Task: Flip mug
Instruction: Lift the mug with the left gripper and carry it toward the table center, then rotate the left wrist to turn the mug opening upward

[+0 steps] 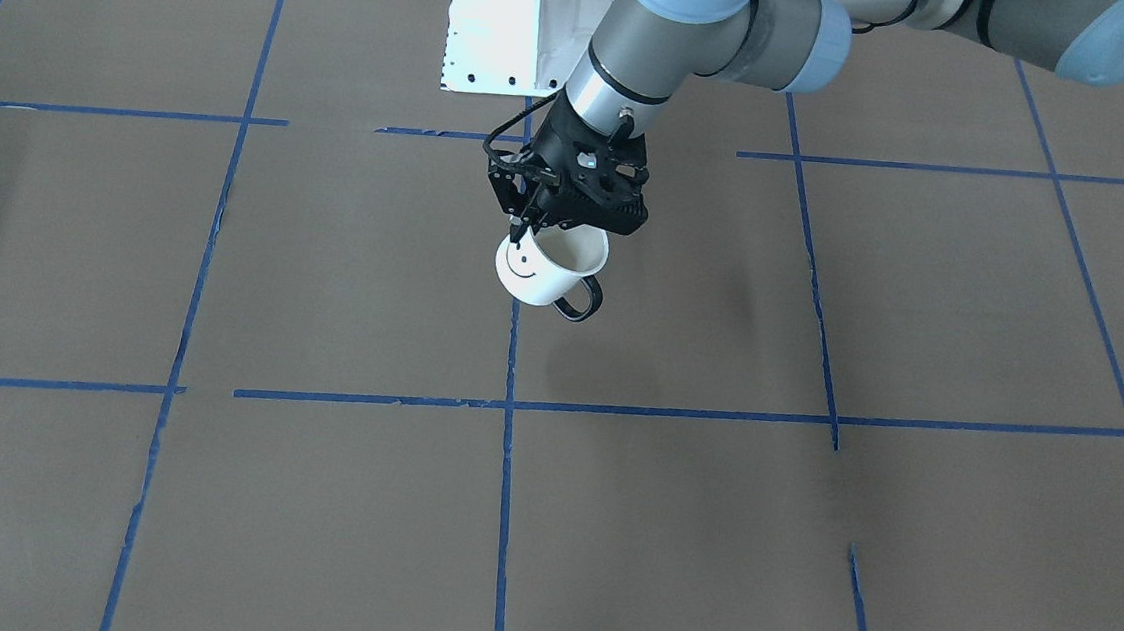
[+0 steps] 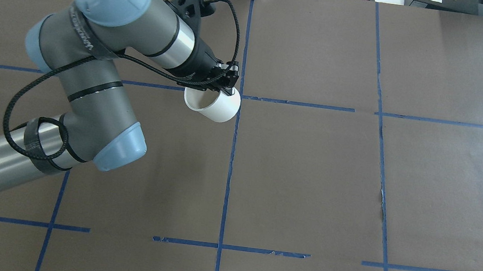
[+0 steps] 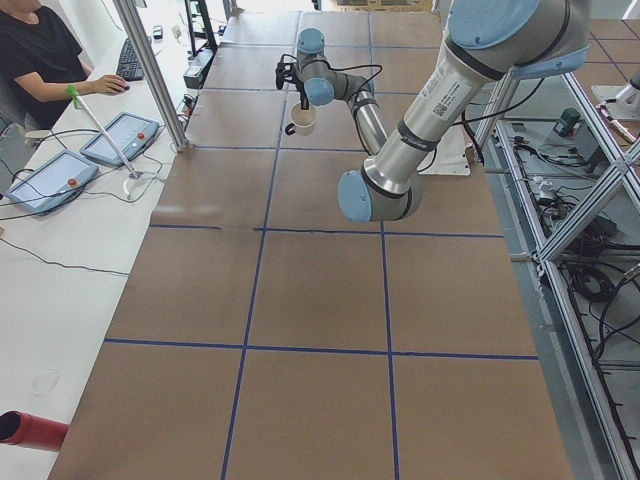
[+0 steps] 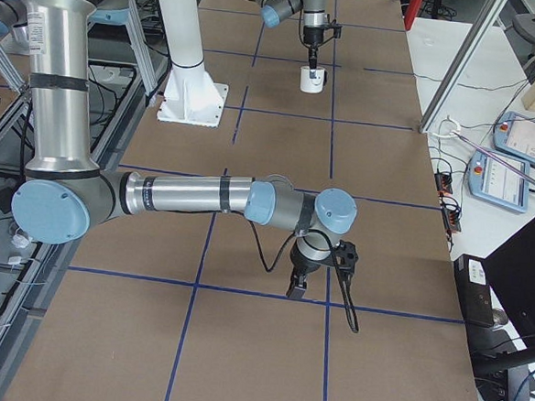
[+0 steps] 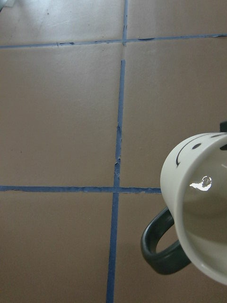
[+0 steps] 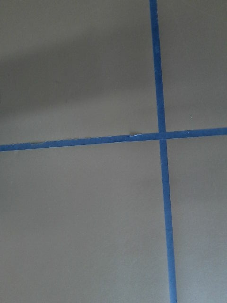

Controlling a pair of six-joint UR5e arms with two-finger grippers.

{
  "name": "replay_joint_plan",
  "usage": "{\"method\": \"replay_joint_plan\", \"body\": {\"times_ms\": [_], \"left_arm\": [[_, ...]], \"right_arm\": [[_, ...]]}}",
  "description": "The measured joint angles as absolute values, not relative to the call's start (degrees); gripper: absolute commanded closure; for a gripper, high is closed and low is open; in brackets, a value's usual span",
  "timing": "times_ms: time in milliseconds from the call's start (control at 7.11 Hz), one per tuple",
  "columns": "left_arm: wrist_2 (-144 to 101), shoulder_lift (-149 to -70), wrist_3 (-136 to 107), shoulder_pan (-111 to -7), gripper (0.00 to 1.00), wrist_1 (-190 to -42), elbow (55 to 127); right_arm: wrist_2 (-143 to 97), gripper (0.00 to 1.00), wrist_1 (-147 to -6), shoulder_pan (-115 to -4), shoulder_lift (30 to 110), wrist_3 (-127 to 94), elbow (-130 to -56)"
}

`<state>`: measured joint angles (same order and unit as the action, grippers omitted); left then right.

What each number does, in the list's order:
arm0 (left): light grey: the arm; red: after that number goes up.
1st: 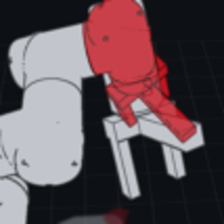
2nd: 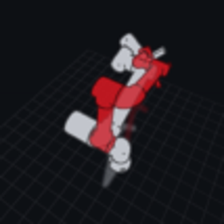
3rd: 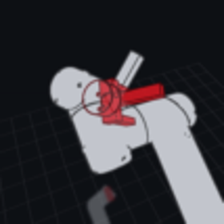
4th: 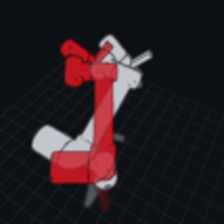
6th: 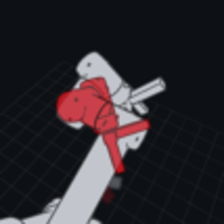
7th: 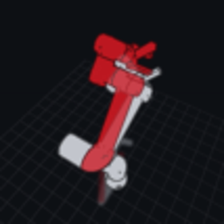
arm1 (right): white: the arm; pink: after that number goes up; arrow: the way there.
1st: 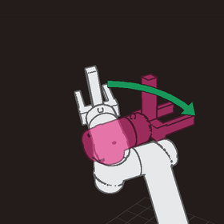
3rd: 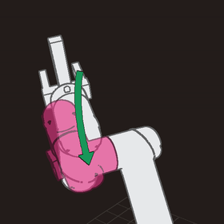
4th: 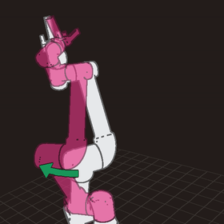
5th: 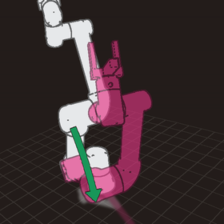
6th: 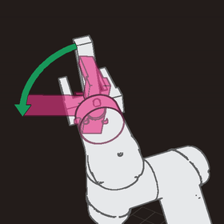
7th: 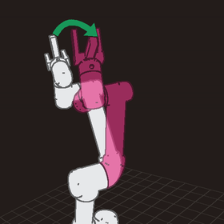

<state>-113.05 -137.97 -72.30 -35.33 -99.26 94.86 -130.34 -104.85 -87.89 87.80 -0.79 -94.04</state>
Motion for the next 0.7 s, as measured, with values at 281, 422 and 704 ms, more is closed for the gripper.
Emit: {"method": "replay_joint_plan", "body": {"times_ms": [281, 422, 704], "left_arm": [[-109.9, -144.5, -68.0, -33.0, 1.0, -89.8, 89.7], [-109.1, -147.6, -67.3, -32.0, 1.0, -87.6, 85.6], [-106.5, -153.0, -65.8, -29.6, 1.0, -83.9, 78.2]], "right_arm": [[-130.3, 0.0, -104.9, -87.9, 87.8, -0.8, -94.0], [-130.3, 0.0, -104.9, -87.9, 87.8, -0.8, -94.0], [-130.3, 0.0, -104.9, -87.9, 87.8, -0.8, -94.0]]}}
